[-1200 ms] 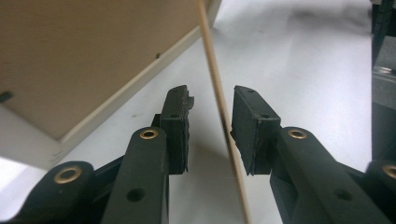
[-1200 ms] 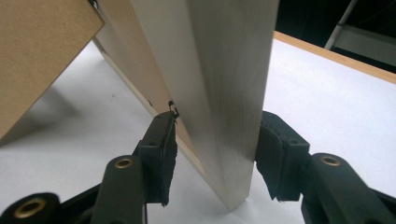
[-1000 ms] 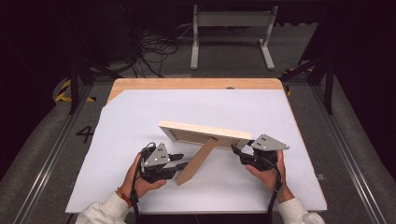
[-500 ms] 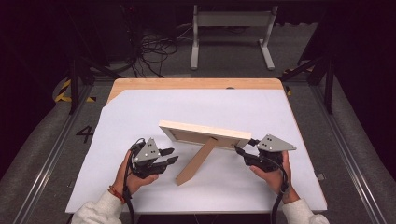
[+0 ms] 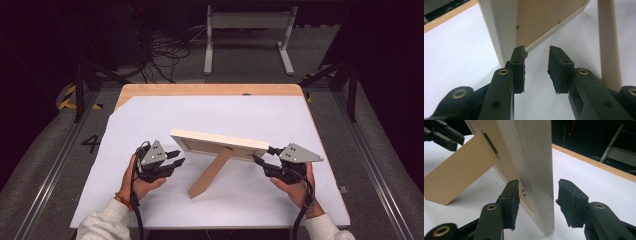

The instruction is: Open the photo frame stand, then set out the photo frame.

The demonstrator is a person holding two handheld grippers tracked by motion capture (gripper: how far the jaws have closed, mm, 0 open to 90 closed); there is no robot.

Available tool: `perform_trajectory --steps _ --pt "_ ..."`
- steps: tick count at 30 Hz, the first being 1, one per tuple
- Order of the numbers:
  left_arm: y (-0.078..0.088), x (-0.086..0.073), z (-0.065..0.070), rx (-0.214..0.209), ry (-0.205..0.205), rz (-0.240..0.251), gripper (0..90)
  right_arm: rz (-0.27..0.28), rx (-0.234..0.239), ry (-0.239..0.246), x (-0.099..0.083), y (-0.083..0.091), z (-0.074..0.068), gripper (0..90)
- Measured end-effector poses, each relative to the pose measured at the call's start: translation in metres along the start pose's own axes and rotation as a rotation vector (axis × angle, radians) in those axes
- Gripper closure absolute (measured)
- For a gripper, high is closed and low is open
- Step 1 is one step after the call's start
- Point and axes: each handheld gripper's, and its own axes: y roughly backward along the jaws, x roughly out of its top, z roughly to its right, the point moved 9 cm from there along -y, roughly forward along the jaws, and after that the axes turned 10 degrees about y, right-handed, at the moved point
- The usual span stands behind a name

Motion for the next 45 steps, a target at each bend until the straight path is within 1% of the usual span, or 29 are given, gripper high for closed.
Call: perform_trajectory --steps 3,8,17,22,29,31,33,37,41,42,45 --pt "-0.001 0.0 -0.002 0.001 0.003 0.0 66.8 -0.007 -0.019 0.007 0.0 0.0 0.001 53.3" --pt "-0.002 0.0 -0.003 0.002 0.005 -0.003 66.6 -0.001 -0.013 -0.001 0.001 0.0 0.001 54.0" --pt "-0.003 0.001 -0.001 0.008 0.0 -0.002 66.6 0.003 -0.005 0.013 0.003 0.0 -0.002 54.9" --pt "-0.005 0.003 -0.003 0.014 0.002 0.005 67.6 0.003 -0.009 0.01 0.004 -0.001 -0.003 55.6" --pt "-0.015 0.011 -0.003 0.011 0.011 0.018 69.4 0.0 -0.018 0.009 0.004 0.0 -0.003 58.8" --pt "-0.017 0.013 -0.002 0.003 0.016 0.021 70.5 0.0 -0.02 0.011 0.004 0.001 -0.003 60.0" --pt "-0.018 0.015 -0.001 0.006 0.006 0.018 70.6 -0.001 -0.017 0.014 0.004 0.003 -0.004 60.8" --pt "-0.018 0.02 0.004 0.005 0.001 0.031 70.9 -0.009 -0.015 0.032 0.004 0.006 -0.008 61.7" --pt "-0.013 0.028 0.008 0.006 -0.004 0.057 70.8 -0.017 -0.011 0.052 0.005 0.008 -0.012 62.1" --pt "-0.012 0.03 0.009 0.001 -0.001 0.062 70.8 -0.018 -0.01 0.055 0.006 0.008 -0.013 62.3" --pt "-0.011 0.032 0.01 0.004 -0.004 0.063 70.8 -0.02 -0.009 0.06 0.006 0.009 -0.015 62.4"
